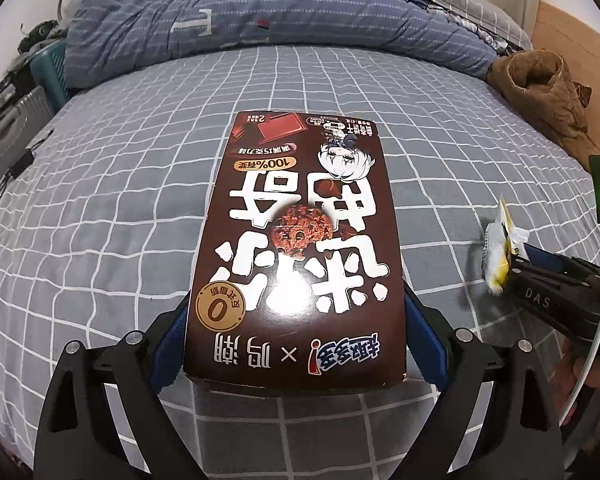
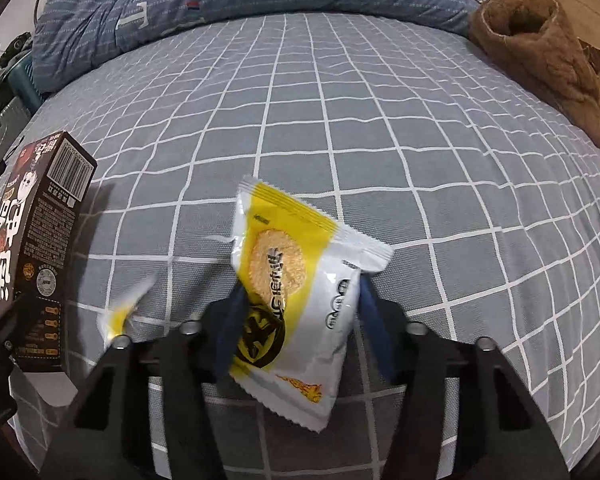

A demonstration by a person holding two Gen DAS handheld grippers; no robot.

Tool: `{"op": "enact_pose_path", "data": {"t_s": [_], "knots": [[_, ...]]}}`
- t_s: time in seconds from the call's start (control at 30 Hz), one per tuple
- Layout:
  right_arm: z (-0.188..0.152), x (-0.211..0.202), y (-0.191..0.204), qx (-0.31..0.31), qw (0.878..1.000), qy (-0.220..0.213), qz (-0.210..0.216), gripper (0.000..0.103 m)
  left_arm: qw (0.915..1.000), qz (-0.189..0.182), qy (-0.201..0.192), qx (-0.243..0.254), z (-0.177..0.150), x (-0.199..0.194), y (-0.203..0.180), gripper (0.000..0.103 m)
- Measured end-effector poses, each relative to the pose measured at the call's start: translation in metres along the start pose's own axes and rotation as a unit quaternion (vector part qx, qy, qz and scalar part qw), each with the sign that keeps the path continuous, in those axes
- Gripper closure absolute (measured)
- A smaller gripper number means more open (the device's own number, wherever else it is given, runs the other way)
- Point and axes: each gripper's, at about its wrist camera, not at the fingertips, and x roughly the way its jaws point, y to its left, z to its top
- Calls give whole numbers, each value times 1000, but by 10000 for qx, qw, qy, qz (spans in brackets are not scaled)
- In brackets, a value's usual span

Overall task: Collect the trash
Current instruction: 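Grasp the brown cookie box with the left tool while the right tool grasps the yellow snack packet, then carry the cookie box with the left tool while the right tool carries the snack packet to the bin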

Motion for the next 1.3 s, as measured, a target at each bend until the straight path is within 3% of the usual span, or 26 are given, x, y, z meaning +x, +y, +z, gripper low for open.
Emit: {"op": "enact_pose_path", "data": {"t_s": [0.1, 0.2, 0.67, 1.07, 1.3], "knots": [[1, 0, 0, -71, 9999, 25, 70, 75, 10000, -18, 27, -3, 0, 2, 0, 14], [0, -2, 2, -128, 9998, 11, 126, 79, 10000, -28, 62, 18, 0, 4, -1, 14], [-22, -53, 8, -354, 9986, -383, 130, 80, 9998, -164, 44, 128, -10, -18, -7, 14], [-50, -112, 4, -428, 9969, -620, 226, 80, 9998, -194, -27, 48, -30, -76, -18, 14], [-66, -143, 2, -473, 9960, -730, 219, 80, 9997, -204, -57, 72, -30, -78, -22, 14]]}}
